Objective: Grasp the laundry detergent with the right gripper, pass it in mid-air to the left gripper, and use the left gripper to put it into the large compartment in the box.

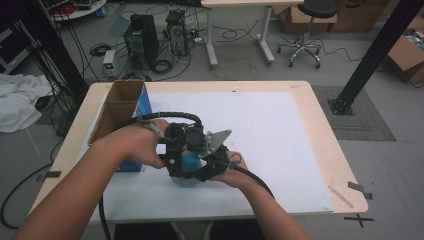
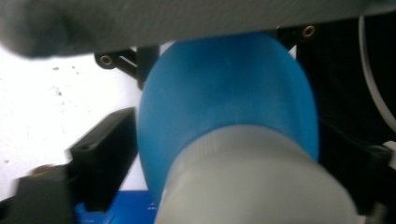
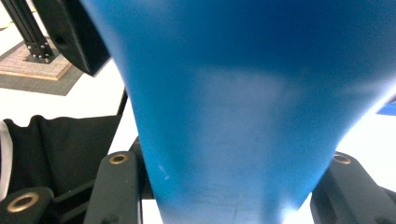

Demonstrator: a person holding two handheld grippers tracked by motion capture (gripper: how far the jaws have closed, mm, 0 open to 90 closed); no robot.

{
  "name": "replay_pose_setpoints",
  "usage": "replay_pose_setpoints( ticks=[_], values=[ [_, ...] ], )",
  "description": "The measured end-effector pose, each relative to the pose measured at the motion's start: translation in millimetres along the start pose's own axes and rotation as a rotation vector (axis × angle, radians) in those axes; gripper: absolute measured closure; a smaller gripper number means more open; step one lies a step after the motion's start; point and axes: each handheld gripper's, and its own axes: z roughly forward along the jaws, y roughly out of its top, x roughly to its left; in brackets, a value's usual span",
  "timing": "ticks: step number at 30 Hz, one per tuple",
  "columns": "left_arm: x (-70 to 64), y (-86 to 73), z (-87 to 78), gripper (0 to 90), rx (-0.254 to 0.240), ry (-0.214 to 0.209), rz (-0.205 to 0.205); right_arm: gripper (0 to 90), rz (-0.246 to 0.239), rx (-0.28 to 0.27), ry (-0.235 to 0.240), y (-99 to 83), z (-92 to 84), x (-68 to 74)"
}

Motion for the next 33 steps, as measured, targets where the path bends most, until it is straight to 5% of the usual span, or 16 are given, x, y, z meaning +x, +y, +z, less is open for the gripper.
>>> replay_pose_setpoints(
  ticks=[10,11,17,19,33],
  values=[
    [-0.7,-0.3,-0.1,19.7,0.004,0.009,0.003,46.7,0.030,-0.011,0.012,1.9,0.0,2.5],
    [-0.9,-0.4,-0.2,20.2,0.005,0.010,0.002,46.6,0.002,-0.002,-0.001,1.2,0.1,0.3],
    [-1.0,-1.4,0.5,26.3,0.010,0.012,0.003,46.7,0.004,-0.003,-0.005,1.3,-0.5,0.1],
    [-0.5,-2.0,-0.1,27.2,0.009,0.013,0.000,46.6,0.036,-0.014,0.013,2.1,-1.2,2.1],
    [0.3,-2.1,-0.7,34.3,0.002,0.031,0.002,46.7,0.018,-0.011,-0.009,1.4,-1.8,-2.0]
  ],
)
